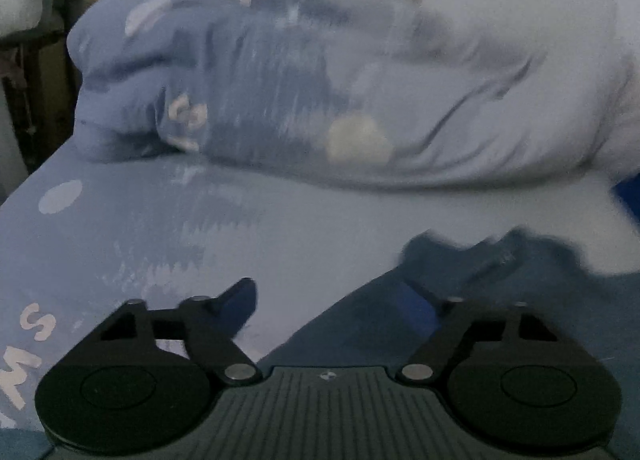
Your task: Fold clothes
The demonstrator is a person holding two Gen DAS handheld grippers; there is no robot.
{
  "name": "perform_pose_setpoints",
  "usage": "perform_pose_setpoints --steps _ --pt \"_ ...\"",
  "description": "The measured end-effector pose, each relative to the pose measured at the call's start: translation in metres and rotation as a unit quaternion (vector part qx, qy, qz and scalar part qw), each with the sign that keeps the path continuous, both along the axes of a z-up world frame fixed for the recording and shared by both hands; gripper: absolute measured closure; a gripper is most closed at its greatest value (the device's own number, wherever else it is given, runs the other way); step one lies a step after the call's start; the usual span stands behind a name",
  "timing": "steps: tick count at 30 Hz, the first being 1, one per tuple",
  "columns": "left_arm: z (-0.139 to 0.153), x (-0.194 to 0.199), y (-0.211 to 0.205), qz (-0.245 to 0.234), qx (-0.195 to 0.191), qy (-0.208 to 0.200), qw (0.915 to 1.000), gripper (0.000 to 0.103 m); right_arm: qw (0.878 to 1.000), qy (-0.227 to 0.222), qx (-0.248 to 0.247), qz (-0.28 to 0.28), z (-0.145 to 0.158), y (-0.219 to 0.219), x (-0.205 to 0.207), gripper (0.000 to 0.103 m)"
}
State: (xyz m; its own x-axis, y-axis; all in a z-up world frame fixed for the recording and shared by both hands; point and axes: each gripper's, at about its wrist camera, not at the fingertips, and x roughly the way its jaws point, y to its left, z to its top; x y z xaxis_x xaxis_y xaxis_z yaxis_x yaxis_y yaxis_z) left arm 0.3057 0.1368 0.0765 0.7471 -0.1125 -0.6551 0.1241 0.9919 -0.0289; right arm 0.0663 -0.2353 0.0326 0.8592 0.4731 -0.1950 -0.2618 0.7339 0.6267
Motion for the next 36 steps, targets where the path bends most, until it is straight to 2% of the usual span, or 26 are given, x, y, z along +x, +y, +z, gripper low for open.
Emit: perform_pose_setpoints --steps 2,7,9,12,15,17,18,19,25,29,33,35,36 --pt "-0.019 0.011 -0.007 -0.005 0.024 0.014 0.9996 0.034 1.0 -0.004 0.022 -0.001 -0.004 -0.003 -0.002 0.0" --pt "-0.062 0.036 -0.024 -0.02 0.077 0.041 0.996 0.034 0.999 0.032 0.035 0.006 -0.025 -0.001 0.0 0.0" --pt "-0.062 0.041 -0.029 -0.031 0.075 0.028 0.9963 0.034 0.998 0.039 0.04 0.002 -0.029 -0.002 0.002 0.0" --pt "-0.06 0.052 -0.035 -0.051 0.046 0.016 0.9975 0.033 0.998 0.045 0.041 0.001 -0.034 -0.002 0.003 0.0" --pt "-0.068 0.066 -0.048 -0.084 0.058 0.021 0.9945 0.034 0.998 0.047 0.041 0.0 -0.035 -0.002 0.002 0.0" --pt "-0.075 0.069 -0.059 -0.111 0.079 0.03 0.9901 0.067 0.998 0.048 0.04 0.001 -0.036 0.001 0.003 0.0" --pt "-0.079 0.071 -0.064 -0.125 0.09 0.035 0.9875 0.073 0.998 0.049 0.04 0.002 -0.037 0.002 0.004 0.0" --pt "-0.08 0.071 -0.067 -0.128 0.094 0.034 0.9868 0.088 0.998 0.051 0.04 0.003 -0.038 0.004 0.005 0.0" --pt "-0.066 0.08 -0.054 -0.067 0.111 -0.003 0.9915 0.093 0.998 0.049 0.044 0.002 -0.038 0.006 0.001 0.0" --pt "-0.054 0.091 -0.05 -0.04 0.128 -0.016 0.9908 0.095 0.998 0.046 0.044 0.005 -0.038 0.01 -0.001 0.0" --pt "-0.056 0.11 -0.044 0.026 0.155 -0.031 0.987 0.1 0.998 0.046 0.04 0.016 -0.038 0.014 -0.001 0.0" --pt "-0.062 0.121 -0.037 0.054 0.164 -0.014 0.985 0.1 0.998 0.051 0.038 0.02 -0.039 0.015 0.0 0.0" --pt "-0.067 0.123 -0.033 0.053 0.162 0.003 0.9853 0.1 0.998 0.053 0.039 0.02 -0.039 0.015 0.001 0.0"
